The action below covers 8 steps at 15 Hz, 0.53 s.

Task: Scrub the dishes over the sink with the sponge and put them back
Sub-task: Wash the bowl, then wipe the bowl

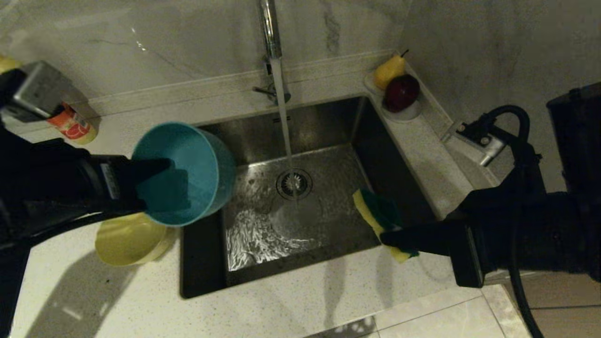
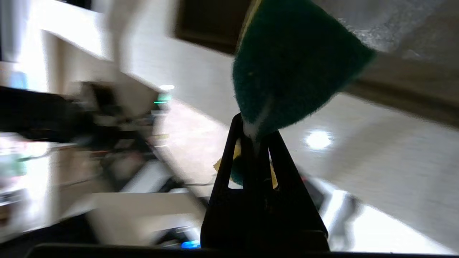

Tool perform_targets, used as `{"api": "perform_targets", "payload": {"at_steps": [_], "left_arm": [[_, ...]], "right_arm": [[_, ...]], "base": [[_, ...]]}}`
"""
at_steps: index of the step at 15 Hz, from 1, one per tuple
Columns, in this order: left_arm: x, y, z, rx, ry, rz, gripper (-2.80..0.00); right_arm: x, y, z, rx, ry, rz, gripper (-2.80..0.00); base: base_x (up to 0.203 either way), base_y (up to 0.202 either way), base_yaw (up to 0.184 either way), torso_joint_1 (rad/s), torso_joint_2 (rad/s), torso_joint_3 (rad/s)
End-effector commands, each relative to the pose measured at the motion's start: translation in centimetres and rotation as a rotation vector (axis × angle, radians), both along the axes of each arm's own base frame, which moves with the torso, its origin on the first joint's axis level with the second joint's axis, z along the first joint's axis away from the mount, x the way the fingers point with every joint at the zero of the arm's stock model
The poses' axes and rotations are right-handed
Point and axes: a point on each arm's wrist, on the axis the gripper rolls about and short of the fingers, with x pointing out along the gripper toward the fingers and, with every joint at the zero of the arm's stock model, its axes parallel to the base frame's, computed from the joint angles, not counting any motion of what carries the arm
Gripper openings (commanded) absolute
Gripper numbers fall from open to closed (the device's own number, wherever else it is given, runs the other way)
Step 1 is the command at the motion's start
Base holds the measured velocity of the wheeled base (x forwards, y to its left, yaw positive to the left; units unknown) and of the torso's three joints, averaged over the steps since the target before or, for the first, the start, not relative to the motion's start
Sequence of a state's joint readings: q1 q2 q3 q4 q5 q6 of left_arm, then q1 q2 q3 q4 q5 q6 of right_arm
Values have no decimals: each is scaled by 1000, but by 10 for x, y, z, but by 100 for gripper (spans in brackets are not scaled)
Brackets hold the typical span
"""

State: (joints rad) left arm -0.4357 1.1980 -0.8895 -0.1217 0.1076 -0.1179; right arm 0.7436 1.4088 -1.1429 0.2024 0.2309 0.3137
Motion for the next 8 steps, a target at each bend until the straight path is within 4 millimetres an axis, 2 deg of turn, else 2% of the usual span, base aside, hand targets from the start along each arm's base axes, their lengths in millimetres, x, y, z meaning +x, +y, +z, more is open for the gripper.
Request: {"api": "perform_targets", "payload": {"at_steps": [1,4,6,8], "left_arm": [[19,-12,-21,44,79,9,-280],[38,-35,-34,63,43,68,-280],[42,-58,-43,66,4,73,-280],[42,-80,-47,55,-35,67,-280]], "right_arm": [[0,3,19,53,58,59,-280],[1,7,38,112,137,147,-280],[-9,13,51,121,150,209,-280],[-11,21,54,104,175,240,-280]], "base": [[0,0,0,0,0,0],[0,0,0,0,0,0],[0,0,0,0,0,0],[0,0,0,0,0,0]]}}
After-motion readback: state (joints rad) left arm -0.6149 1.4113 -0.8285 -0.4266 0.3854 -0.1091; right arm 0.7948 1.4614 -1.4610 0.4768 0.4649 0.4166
